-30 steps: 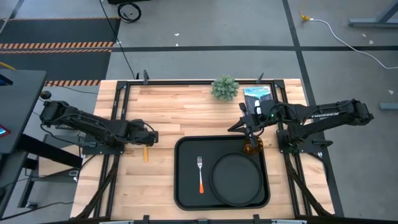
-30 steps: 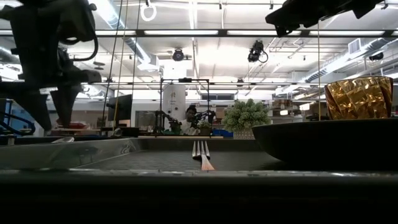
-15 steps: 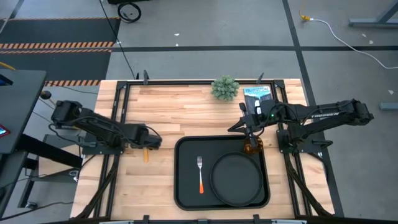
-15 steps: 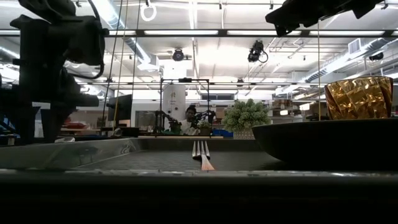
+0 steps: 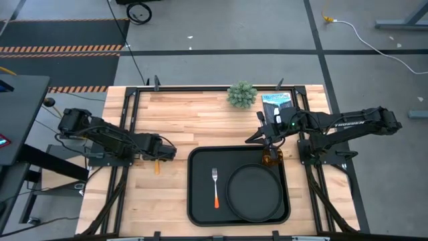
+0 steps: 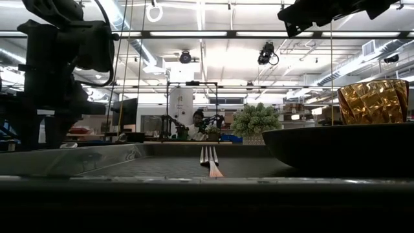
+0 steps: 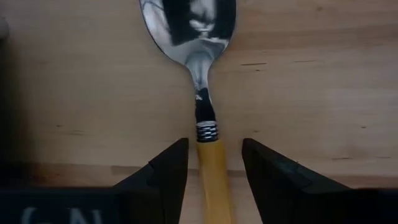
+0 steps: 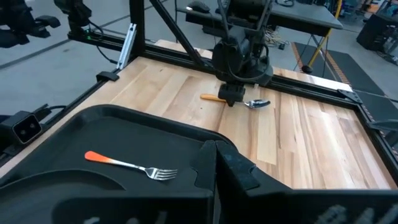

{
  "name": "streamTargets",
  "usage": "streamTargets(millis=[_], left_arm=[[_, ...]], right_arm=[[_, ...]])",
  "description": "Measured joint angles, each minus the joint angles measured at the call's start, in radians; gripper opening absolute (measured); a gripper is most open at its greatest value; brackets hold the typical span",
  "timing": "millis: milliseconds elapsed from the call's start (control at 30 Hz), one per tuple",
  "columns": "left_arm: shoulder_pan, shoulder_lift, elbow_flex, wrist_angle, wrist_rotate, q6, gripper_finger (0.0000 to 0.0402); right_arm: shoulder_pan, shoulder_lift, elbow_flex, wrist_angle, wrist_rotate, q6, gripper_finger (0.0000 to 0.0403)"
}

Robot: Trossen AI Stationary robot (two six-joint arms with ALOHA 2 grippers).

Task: Pick and place plate/cup/fork/spoon on tray
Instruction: Put the light yellow spoon to the left of the orange fork on the black serving tray

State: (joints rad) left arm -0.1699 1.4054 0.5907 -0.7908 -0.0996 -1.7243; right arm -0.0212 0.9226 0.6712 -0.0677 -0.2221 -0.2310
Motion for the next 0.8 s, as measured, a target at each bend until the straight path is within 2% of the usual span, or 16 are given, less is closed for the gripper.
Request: streamTargets(millis=[400,800], left_arm=[[0.000,0.001,-0.002,0.027,0.006,0.009,0.0065],[0.000,0.002,0.012,0.010,-0.004,0.020,0.0068]], right_arm=[[0.000,0.000,0.000,0.001,0.000,-0.005,0.0012],[0.000,0.000,0.000,0.007,0.000,-0.007,0.0012]])
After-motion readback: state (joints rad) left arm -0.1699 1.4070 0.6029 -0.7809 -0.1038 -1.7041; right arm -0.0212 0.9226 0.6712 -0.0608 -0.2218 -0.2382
